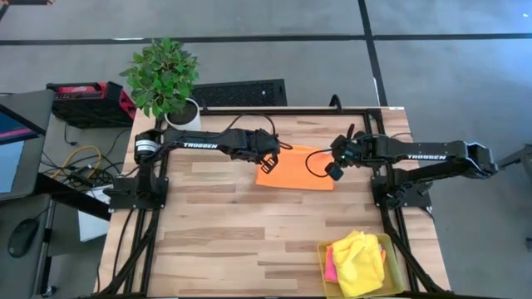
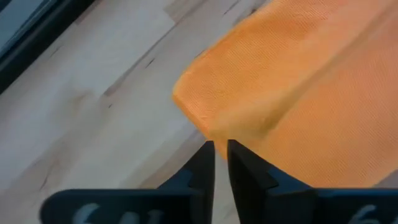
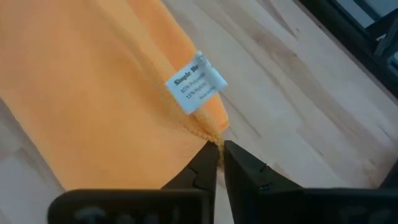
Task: Fold microfiber towels
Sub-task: Fold the orange microfiber cloth
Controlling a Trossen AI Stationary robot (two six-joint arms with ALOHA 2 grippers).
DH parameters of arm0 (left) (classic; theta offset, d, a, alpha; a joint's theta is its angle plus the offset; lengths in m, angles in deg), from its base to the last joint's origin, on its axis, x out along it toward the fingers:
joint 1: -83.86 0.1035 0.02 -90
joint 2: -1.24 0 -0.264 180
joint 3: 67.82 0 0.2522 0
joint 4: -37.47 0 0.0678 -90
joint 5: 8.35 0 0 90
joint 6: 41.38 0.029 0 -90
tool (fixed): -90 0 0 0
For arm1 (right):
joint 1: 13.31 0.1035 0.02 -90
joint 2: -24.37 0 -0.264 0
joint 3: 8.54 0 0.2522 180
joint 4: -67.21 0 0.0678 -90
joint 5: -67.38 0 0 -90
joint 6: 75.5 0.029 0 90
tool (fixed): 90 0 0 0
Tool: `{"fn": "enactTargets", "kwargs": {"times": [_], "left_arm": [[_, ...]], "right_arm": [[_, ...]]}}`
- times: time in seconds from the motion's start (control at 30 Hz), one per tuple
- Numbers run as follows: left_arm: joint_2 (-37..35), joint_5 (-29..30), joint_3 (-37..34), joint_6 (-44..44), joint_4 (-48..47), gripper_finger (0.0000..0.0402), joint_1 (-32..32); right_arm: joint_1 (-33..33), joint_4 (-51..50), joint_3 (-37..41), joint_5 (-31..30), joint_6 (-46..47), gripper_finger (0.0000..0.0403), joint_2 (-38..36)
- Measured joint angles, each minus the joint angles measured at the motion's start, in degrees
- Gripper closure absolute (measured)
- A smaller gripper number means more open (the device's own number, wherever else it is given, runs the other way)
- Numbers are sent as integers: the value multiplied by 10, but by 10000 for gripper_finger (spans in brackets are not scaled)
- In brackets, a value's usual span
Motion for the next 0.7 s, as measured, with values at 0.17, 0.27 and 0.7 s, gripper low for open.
{"fn": "enactTargets", "kwargs": {"times": [0.17,0.27,0.7], "left_arm": [[0,3,0,0,2,322,5],[0,2,0,6,2,292,7],[0,-116,-2,308,-25,253,-58]], "right_arm": [[-5,10,0,0,0,338,0],[-5,12,0,-1,-1,318,0],[0,-33,-46,140,-6,209,-2]]}}
